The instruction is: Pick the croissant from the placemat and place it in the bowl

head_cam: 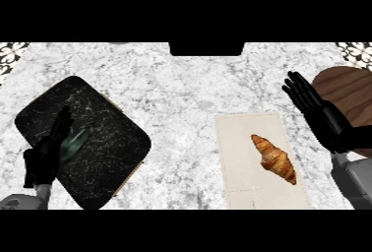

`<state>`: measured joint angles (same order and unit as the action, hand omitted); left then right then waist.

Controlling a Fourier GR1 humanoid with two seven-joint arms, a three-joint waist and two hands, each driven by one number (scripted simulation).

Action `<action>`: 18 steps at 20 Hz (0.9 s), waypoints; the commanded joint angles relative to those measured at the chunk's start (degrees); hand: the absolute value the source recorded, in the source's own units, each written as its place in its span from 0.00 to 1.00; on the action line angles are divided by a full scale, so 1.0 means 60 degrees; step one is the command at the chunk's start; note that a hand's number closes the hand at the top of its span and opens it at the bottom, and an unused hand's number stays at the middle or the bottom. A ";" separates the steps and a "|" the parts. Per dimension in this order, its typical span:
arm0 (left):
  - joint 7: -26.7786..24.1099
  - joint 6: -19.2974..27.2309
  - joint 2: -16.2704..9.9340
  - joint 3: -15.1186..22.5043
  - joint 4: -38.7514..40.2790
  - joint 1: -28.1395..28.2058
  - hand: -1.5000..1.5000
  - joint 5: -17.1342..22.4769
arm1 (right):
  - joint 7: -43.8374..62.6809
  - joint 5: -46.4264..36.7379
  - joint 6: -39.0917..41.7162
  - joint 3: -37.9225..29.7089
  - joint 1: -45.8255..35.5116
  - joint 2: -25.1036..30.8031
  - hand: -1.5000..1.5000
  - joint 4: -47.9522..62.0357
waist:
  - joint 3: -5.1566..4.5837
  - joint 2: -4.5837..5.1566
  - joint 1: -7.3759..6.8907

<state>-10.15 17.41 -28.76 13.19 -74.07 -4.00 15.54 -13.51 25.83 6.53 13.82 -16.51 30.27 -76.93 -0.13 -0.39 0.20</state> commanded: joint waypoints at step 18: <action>0.1739 0.0725 0.0107 0.0340 -0.1465 -0.2325 0.50 -0.0762 | -0.3761 0.0038 0.8474 -0.0234 -0.2752 0.1852 0.00 0.2602 | 0.0134 0.0293 -0.0677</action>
<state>-1.73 20.63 -28.72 14.80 -82.11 -16.56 11.62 -26.34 29.95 44.67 12.66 -29.87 37.85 -62.03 0.71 1.52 -4.01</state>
